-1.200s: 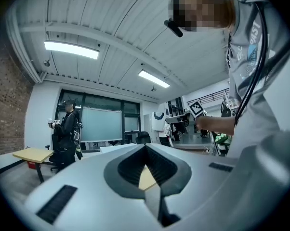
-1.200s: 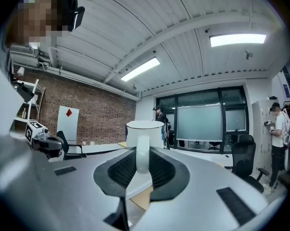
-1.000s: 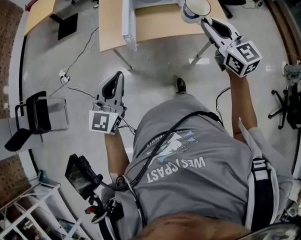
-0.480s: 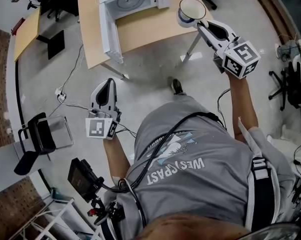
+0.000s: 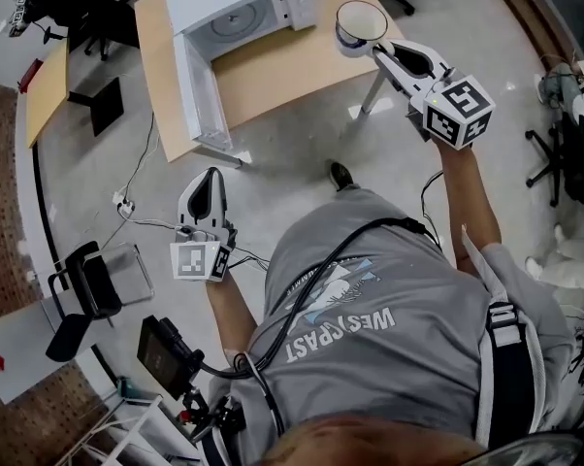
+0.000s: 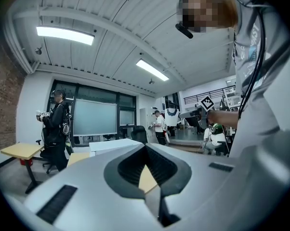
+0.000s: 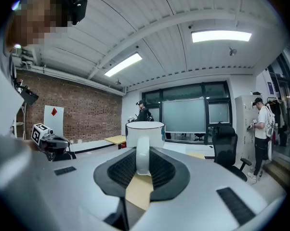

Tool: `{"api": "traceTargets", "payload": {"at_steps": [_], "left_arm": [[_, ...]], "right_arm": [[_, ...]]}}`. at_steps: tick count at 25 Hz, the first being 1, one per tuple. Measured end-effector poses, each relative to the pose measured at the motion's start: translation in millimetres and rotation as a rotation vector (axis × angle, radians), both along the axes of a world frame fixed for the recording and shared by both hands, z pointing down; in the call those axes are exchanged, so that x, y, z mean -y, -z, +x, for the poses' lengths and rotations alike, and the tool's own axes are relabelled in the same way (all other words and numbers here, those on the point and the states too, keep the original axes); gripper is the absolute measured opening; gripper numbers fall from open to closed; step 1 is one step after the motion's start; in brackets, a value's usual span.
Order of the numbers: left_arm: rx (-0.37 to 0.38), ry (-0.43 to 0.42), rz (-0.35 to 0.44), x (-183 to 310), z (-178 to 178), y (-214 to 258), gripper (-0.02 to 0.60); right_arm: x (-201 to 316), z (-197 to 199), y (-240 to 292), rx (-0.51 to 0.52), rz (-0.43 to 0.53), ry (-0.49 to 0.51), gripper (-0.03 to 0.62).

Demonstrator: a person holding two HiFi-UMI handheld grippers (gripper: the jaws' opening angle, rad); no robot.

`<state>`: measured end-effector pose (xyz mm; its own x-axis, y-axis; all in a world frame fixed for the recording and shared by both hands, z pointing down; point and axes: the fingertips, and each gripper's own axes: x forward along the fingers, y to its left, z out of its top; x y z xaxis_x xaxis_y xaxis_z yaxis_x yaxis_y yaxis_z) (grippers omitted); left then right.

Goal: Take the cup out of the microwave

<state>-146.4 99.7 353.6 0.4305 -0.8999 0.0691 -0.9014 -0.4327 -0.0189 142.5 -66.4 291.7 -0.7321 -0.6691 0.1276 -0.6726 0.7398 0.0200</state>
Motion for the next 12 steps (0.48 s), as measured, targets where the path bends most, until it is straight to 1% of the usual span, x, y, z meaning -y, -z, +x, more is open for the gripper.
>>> {"api": "traceTargets", "payload": {"at_steps": [7,12], "left_arm": [[-0.001,0.009,-0.034,67.8,12.5,-13.5,0.043],[-0.003,0.016,-0.049,105.5,16.4,-16.5,0.043]], "right_arm": [[79.4,16.5,-23.3,0.005,-0.042,-0.022,0.067],[125.3,21.5,-36.4,0.017,-0.07,-0.038,0.067]]}}
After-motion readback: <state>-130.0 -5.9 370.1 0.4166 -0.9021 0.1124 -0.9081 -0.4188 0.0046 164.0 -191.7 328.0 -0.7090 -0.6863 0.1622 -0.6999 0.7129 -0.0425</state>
